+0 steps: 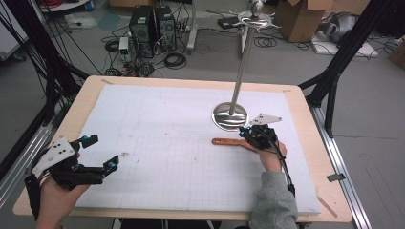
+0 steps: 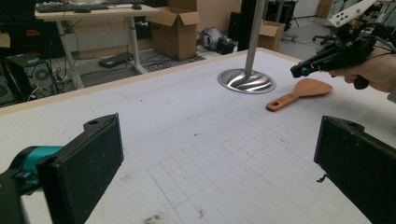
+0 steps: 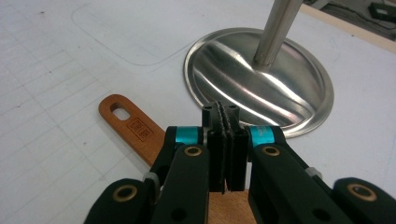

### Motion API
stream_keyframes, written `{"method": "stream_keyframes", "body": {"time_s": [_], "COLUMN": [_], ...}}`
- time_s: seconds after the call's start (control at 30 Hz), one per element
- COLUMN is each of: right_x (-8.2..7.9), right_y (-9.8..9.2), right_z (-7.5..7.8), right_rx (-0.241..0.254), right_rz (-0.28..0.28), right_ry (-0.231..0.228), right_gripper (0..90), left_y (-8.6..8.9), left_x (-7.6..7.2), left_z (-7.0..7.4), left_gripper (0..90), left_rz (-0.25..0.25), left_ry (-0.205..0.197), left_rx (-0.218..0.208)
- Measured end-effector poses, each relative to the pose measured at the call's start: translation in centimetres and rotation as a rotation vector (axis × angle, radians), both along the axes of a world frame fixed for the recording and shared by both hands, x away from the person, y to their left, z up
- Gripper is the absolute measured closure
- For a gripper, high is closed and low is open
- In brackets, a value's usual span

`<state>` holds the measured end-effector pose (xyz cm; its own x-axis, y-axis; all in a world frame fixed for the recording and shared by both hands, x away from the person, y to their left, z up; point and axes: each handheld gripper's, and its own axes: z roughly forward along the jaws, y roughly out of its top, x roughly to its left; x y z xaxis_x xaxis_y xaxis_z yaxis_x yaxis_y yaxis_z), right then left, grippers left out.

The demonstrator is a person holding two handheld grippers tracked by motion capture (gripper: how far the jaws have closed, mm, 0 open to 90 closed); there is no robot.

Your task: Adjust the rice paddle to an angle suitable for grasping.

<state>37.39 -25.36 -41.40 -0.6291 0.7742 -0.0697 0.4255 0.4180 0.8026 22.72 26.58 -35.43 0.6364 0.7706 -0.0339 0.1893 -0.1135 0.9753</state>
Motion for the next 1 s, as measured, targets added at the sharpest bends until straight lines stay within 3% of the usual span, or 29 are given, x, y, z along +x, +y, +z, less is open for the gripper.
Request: {"method": "stream_keyframes", "body": {"time_s": [0.6, 0.83, 1.0], "right_x": [1.3, 1.6, 1.6], "right_y": [0.0, 0.1, 0.2], "right_z": [-1.8, -2.2, -2.3], "right_rx": [-0.051, -0.071, -0.094], "right_rz": [-0.025, -0.023, -0.039], "right_ry": [0.088, 0.101, 0.108], "right_gripper": [89.6, 89.6, 89.6], "left_y": [0.1, 0.2, 0.1], "left_x": [-0.4, -0.5, -0.6], "left_z": [-0.2, -0.3, -0.3], "left_gripper": [1.8, 1.8, 1.8], "left_rz": [0.005, 0.009, -0.015], "left_ry": [0.009, 0.014, 0.008], "left_rx": [0.007, 0.009, 0.009]}}
